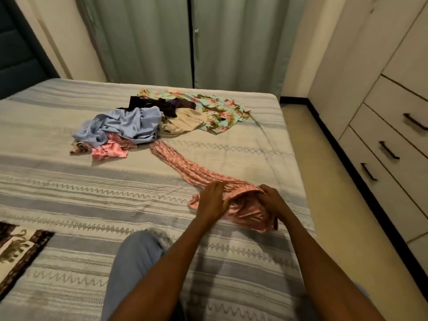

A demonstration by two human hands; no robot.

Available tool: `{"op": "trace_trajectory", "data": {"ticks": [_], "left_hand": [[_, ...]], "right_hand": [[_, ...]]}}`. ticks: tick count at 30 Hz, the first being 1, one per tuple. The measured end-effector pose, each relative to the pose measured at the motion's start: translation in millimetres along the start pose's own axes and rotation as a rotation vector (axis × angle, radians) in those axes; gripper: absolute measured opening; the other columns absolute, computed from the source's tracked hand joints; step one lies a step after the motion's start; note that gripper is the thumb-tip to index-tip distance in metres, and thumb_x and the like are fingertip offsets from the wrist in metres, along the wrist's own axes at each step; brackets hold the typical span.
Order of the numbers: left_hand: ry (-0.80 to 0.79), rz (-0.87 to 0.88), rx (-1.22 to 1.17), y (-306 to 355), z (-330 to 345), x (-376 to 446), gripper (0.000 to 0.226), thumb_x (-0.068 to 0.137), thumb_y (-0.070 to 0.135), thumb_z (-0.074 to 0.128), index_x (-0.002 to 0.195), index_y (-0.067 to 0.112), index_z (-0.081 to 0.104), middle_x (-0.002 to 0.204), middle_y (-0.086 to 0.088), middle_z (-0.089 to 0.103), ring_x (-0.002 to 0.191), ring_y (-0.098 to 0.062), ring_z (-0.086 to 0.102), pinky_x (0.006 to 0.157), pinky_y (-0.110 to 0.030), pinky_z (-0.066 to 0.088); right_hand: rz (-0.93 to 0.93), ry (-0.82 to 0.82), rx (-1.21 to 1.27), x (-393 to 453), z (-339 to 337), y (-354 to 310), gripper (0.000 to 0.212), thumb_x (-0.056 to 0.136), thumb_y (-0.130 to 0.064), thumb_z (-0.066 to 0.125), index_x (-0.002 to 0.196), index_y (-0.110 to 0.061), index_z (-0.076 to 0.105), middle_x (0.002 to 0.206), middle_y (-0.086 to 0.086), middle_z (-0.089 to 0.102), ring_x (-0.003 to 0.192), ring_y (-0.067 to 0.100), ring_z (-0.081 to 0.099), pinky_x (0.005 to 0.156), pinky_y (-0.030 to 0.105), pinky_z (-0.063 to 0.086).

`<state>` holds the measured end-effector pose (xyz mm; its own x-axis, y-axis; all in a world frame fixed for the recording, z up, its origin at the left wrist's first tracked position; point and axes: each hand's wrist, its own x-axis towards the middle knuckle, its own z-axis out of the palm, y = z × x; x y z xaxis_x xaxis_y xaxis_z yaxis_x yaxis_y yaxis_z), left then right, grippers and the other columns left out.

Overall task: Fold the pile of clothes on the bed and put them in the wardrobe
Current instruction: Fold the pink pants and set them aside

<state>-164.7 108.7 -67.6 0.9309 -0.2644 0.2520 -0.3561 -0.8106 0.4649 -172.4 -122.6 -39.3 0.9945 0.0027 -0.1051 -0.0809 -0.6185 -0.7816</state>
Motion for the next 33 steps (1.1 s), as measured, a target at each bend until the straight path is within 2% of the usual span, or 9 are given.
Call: {"op": "trace_trajectory", "data": {"ticks": [4,8,12,14,17,20,26,29,33], "left_hand": [[-0.199,0.148,0.101,36,0,24,0.058,0.093,0.052,0.056,0.145,0.031,0.042,0.137,-0.001,0.059,0.121,-0.026,0.057,0.094,-0.041,0.042],[-0.060,0.160,-0.096,72,-6,43,0.029,0.097,0.030,0.052,0.121,0.016,0.060,0.111,-0.009,0.068,0.095,-0.030,0.065,0.068,-0.031,0.044],[-0.002,0.025,-0.392,98,-41,70,0.022,0.102,0.033,0.044,0.113,0.015,0.053,0.081,-0.001,0.063,0.072,-0.022,0.061,0.062,-0.030,0.036],[-0.075,0.151,-0.395,112,-68,84,0.031,0.102,0.041,0.049,0.121,0.016,0.049,0.068,0.004,0.056,0.058,-0.013,0.054,0.059,-0.030,0.033],[-0.095,0.330,-0.132,126,-103,106,0.058,0.087,0.050,0.069,0.128,0.016,0.046,0.088,-0.005,0.067,0.073,-0.018,0.060,0.063,-0.031,0.041],[0.017,0.369,0.008,127,-128,134,0.037,0.095,0.041,0.061,0.119,0.014,0.052,0.112,-0.014,0.069,0.094,-0.031,0.065,0.069,-0.030,0.040],[0.283,0.197,-0.268,127,-204,181,0.017,0.091,0.023,0.067,0.095,0.007,0.071,0.093,-0.013,0.073,0.091,-0.028,0.067,0.068,-0.026,0.035],[0.355,0.089,-0.376,133,-243,193,0.027,0.080,0.045,0.063,0.083,0.019,0.067,0.084,-0.009,0.071,0.083,-0.025,0.066,0.063,-0.032,0.039],[0.390,0.030,-0.422,144,-287,205,0.046,0.069,0.063,0.059,0.078,0.019,0.066,0.076,-0.001,0.070,0.075,-0.021,0.065,0.066,-0.038,0.050]], "right_hand": [[-0.030,0.029,0.049,-17,-41,-2,0.016,0.099,-0.015,0.059,0.088,-0.019,0.069,0.090,0.004,0.070,0.087,0.018,0.062,0.078,0.034,0.046],[-0.055,0.142,0.115,-20,-69,-12,0.030,0.091,-0.030,0.063,0.090,-0.002,0.071,0.090,0.020,0.071,0.081,0.016,0.059,0.076,0.035,0.046],[-0.086,0.378,0.204,-13,-106,-32,0.030,0.089,-0.037,0.070,0.109,-0.015,0.067,0.105,0.004,0.071,0.095,0.019,0.066,0.084,0.036,0.051],[-0.073,0.461,0.216,-6,-125,-47,0.030,0.086,-0.046,0.072,0.108,-0.028,0.062,0.106,-0.006,0.069,0.094,0.016,0.066,0.081,0.036,0.052],[-0.098,0.564,0.061,3,-156,-71,0.032,0.085,-0.059,0.067,0.105,-0.034,0.061,0.103,-0.007,0.070,0.091,0.017,0.064,0.076,0.034,0.049],[-0.142,0.598,-0.094,11,-182,-92,0.035,0.088,-0.065,0.058,0.110,-0.038,0.060,0.105,-0.002,0.072,0.095,0.022,0.065,0.078,0.036,0.051],[-0.314,0.643,-0.344,26,-229,-134,0.025,0.098,-0.041,0.049,0.111,-0.027,0.065,0.109,0.001,0.067,0.096,0.024,0.064,0.076,0.036,0.049],[-0.349,0.721,-0.368,35,-252,-159,0.024,0.100,-0.028,0.051,0.110,-0.016,0.068,0.105,0.006,0.070,0.095,0.025,0.065,0.077,0.035,0.050],[-0.333,0.855,-0.397,38,-277,-200,0.028,0.100,-0.035,0.047,0.112,-0.016,0.064,0.106,0.008,0.069,0.096,0.030,0.064,0.078,0.043,0.054]]}}
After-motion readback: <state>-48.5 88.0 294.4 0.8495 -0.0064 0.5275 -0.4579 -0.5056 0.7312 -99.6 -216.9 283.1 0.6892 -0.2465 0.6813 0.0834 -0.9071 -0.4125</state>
